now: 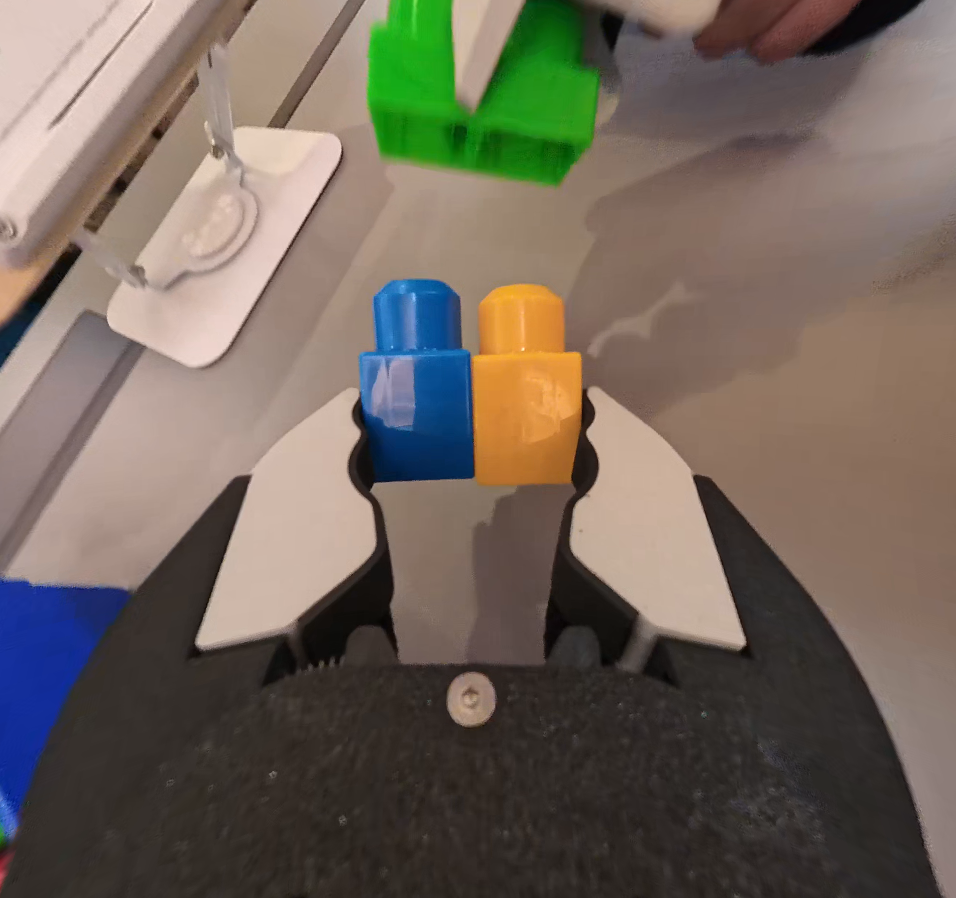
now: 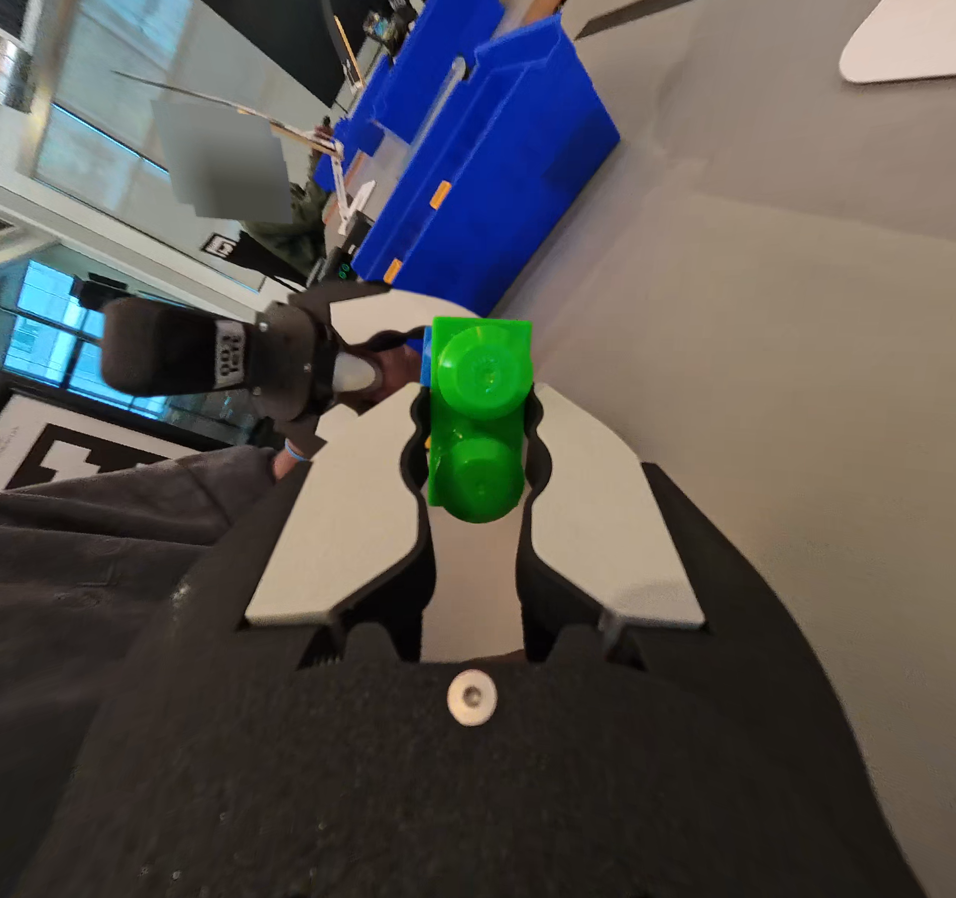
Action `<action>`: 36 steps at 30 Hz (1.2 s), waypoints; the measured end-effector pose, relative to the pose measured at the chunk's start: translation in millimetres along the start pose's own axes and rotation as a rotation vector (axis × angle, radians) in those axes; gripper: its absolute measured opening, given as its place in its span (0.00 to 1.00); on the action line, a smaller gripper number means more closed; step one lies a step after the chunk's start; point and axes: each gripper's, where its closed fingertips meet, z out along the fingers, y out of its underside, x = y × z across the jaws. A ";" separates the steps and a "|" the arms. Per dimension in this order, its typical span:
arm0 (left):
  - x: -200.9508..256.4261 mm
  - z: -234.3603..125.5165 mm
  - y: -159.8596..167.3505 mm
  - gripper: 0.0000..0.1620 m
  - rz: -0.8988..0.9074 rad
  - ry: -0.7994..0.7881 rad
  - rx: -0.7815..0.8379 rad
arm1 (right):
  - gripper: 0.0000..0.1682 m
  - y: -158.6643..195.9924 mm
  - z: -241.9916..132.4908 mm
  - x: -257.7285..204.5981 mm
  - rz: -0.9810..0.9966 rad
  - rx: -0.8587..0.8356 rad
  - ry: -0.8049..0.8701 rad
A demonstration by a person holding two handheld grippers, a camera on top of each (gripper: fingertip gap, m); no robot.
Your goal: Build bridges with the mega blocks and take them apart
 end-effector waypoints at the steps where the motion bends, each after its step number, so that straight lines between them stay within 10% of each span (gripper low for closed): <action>1: -2.1 6.5 -6.0 0.46 0.027 -0.001 0.000 | 0.21 1.4 6.2 0.2 0.004 -0.009 0.004; 36: 1.0 53.2 -41.9 0.46 0.151 0.007 -0.034 | 0.21 7.6 2.9 20.9 0.091 0.064 -0.040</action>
